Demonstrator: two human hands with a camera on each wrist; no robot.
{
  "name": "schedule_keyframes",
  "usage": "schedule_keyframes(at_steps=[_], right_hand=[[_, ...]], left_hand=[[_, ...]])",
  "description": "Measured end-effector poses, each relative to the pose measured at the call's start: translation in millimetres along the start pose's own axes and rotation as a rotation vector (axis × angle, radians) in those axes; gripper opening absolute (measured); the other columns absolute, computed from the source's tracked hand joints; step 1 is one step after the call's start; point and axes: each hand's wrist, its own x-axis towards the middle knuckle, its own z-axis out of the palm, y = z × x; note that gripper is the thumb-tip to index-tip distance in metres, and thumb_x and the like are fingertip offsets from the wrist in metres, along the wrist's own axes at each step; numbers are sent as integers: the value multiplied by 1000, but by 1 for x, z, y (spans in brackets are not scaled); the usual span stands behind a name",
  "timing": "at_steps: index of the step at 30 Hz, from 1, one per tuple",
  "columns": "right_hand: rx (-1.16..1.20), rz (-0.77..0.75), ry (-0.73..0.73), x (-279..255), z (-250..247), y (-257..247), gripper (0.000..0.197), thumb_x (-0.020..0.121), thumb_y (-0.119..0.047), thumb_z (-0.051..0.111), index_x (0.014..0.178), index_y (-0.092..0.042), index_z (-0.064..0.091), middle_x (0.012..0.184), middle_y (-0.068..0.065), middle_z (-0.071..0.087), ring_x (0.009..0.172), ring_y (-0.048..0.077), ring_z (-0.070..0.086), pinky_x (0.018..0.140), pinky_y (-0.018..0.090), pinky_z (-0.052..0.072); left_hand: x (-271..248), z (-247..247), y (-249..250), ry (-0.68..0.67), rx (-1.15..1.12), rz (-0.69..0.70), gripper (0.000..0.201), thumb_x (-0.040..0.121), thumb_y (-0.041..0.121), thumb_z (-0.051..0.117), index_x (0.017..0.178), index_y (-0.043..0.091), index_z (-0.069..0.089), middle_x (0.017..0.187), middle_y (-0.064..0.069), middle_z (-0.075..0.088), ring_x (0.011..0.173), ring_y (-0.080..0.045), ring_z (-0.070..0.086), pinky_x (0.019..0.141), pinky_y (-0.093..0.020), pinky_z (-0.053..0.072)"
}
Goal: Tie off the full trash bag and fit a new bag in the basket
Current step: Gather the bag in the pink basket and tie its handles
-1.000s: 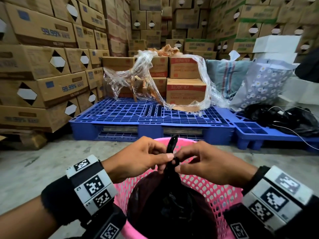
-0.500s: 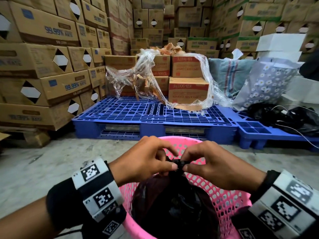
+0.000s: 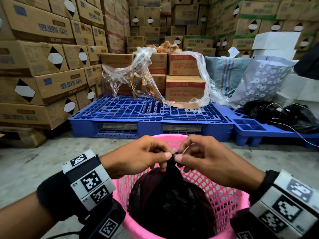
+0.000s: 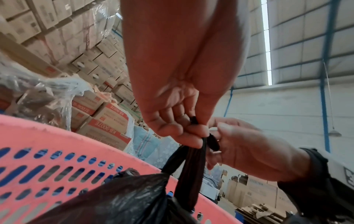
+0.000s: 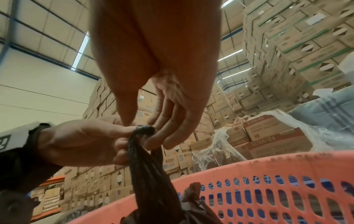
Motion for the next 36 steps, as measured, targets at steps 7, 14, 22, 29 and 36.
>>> schedule_keyframes(at_steps=[7, 14, 22, 29, 36], right_hand=[[-203, 28, 0, 2, -4, 4, 9, 77, -1, 69, 74, -10, 67, 56, -2, 67, 50, 3, 59, 51, 18, 48], [-598, 371, -257, -13, -22, 25, 26, 70, 6, 58, 62, -18, 65, 54, -7, 61, 34, -7, 48, 39, 8, 36], [-751, 229, -172, -13, -26, 22, 20, 72, 0, 57, 63, -15, 65, 60, -3, 60, 54, 10, 56, 44, 10, 35], [-88, -67, 9, -5, -13, -6, 12, 76, -2, 72, 71, -12, 70, 68, 7, 73, 57, 7, 62, 56, 21, 50], [56, -1, 40, -12, -24, 14, 21, 79, -15, 71, 99, -14, 69, 96, 13, 75, 89, 20, 69, 79, 27, 54]], left_hand=[[1, 2, -7, 59, 166, 12, 13, 89, 9, 58, 92, 4, 70, 68, -7, 70, 61, -11, 61, 58, -19, 44], [-11, -14, -27, -98, 813, -72, 16, 82, 11, 58, 88, 19, 71, 54, 15, 55, 54, 10, 52, 58, -14, 42], [-7, -20, -28, -8, 1007, -72, 14, 83, 14, 56, 86, 18, 68, 83, -5, 72, 78, -22, 64, 60, -28, 39], [3, -12, 11, -63, 225, 73, 25, 83, 8, 66, 100, 26, 68, 67, -12, 68, 56, -13, 64, 55, -14, 45], [13, -10, 5, -113, 217, 51, 12, 83, 1, 65, 91, 5, 72, 69, -11, 69, 60, -12, 61, 60, -18, 47]])
